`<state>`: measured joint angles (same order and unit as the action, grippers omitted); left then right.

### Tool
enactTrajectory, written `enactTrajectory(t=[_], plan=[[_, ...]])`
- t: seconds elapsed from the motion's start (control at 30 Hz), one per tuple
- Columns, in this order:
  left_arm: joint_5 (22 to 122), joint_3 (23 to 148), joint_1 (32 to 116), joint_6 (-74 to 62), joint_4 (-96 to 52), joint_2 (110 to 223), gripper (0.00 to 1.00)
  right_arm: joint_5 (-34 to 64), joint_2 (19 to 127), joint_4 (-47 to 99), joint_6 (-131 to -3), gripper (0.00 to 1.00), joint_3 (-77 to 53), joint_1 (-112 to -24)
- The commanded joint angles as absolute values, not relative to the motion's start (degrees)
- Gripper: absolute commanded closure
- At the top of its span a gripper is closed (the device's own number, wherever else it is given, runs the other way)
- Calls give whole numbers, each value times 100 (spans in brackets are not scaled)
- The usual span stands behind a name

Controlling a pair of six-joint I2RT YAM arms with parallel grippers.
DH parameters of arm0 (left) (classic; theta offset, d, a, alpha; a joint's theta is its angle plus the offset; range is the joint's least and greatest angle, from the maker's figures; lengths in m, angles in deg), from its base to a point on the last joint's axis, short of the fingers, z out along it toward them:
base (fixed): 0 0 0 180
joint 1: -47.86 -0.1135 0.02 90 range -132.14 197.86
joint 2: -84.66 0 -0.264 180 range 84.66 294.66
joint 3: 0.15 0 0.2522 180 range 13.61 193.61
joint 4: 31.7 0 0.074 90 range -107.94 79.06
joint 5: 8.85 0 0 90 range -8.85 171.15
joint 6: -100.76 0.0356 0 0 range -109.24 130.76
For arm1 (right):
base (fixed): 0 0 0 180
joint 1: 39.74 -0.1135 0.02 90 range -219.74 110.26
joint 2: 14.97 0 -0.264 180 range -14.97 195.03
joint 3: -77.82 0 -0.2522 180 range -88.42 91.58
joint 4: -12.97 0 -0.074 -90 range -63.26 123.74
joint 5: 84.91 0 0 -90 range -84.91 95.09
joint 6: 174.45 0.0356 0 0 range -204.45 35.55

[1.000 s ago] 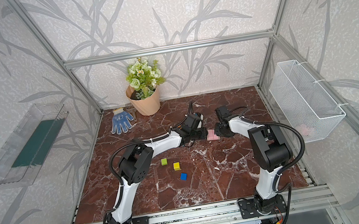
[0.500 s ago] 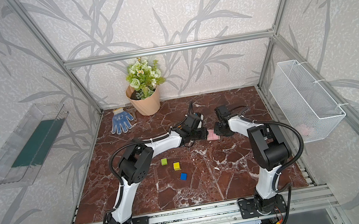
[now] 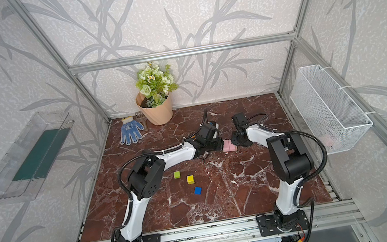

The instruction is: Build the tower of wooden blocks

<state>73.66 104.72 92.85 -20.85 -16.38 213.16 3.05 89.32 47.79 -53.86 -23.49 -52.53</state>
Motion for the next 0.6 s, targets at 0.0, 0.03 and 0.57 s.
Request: enactTrajectory(t=[0.0,0.03,0.57], plan=[[7686,10275,9286,-2166,-1742,20999,78,210,8851,4899,-5421,72,-2279,-5230],[7702,10257,9272,-2189,-1741,21007,78,210,8841,4898,-5421,72,-2284,-5229],[7425,10466,9263,-2277,-1750,21259,78,305,8892,4880,-5430,72,-2268,-5230]])
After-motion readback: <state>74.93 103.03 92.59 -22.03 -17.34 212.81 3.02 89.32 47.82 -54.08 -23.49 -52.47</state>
